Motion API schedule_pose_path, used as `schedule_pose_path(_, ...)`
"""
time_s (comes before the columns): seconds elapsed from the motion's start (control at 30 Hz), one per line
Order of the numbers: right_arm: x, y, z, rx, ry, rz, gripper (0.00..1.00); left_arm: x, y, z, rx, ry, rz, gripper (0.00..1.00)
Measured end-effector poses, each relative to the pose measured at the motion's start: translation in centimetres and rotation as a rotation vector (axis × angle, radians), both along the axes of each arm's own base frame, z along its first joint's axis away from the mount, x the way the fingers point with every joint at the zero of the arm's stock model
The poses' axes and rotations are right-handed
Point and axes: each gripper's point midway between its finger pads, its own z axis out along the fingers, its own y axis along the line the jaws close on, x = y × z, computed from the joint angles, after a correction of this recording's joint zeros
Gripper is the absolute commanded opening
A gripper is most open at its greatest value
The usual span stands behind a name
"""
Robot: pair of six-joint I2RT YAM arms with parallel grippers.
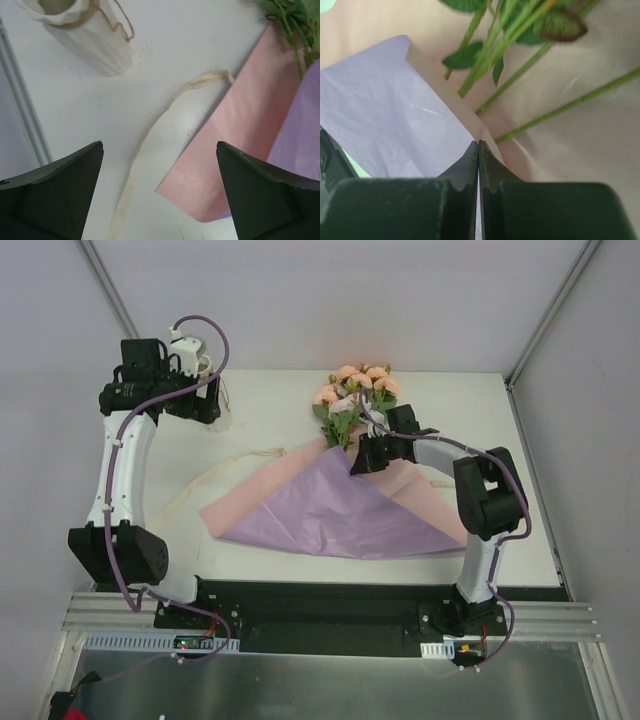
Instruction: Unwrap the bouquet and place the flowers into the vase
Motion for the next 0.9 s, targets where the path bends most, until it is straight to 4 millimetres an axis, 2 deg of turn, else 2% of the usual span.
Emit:
schedule_pose_path(0.1, -1.7, -0.4, 0.3, 0.007, 0.018, -0.008, 0.01, 2.6, 1.3, 0.0, 0.028, -0.01, 0.074, 0.96)
schedule_pose_path(0.17, -2.1, -0.4, 2.1, 0.026, -0.016, -0.011, 0.01, 4.1, 2.0, 0.2, 0.044, -0.022, 0.106, 0.95)
schedule_pose_path(0.23, -2.5, 0.2, 4.9, 0.052, -0.083, -0.001, 0.01, 5.2, 2.3, 0.5, 0.055, -0.036, 0.117, 0.94)
schedule_pose_path(0.33, -4.5, 2.3, 11.0, 0.109, -0.238, 0.058, 0.01, 6.8, 2.5, 1.5, 0.08, -0.079, 0.099, 0.92)
schedule_pose_path(0.43, -8.1, 4.9, 16.2, 0.168, -0.367, 0.145, 0.04, 7.8, 2.4, 2.1, 0.12, -0.112, 0.052, 0.89)
schedule_pose_path(0.5, -10.9, 6.1, 18.1, 0.197, -0.418, 0.202, 0.06, 8.2, 2.1, 1.9, 0.154, -0.122, 0.012, 0.84)
schedule_pose_path(0.6, -15.0, 6.9, 18.6, 0.204, -0.447, 0.272, 0.1, 8.9, 1.7, 1.0, 0.199, -0.12, -0.047, 0.85)
schedule_pose_path(0.63, -16.3, 7.0, 18.1, 0.193, -0.445, 0.293, 0.16, 9.2, 1.7, 0.7, 0.213, -0.117, -0.061, 0.86)
schedule_pose_path(0.7, -18.5, 7.0, 16.9, 0.17, -0.425, 0.33, 0.22, 10.0, 1.6, 0.1, 0.232, -0.11, -0.085, 0.89)
schedule_pose_path(0.83, -22.3, 7.2, 14.3, 0.108, -0.379, 0.399, 0.22, 11.8, 1.5, -1.1, 0.26, -0.099, -0.113, 0.91)
schedule_pose_path(0.9, -24.9, 7.5, 13.3, 0.084, -0.365, 0.453, 0.22, 12.5, 1.4, -1.4, 0.274, -0.1, -0.122, 0.91)
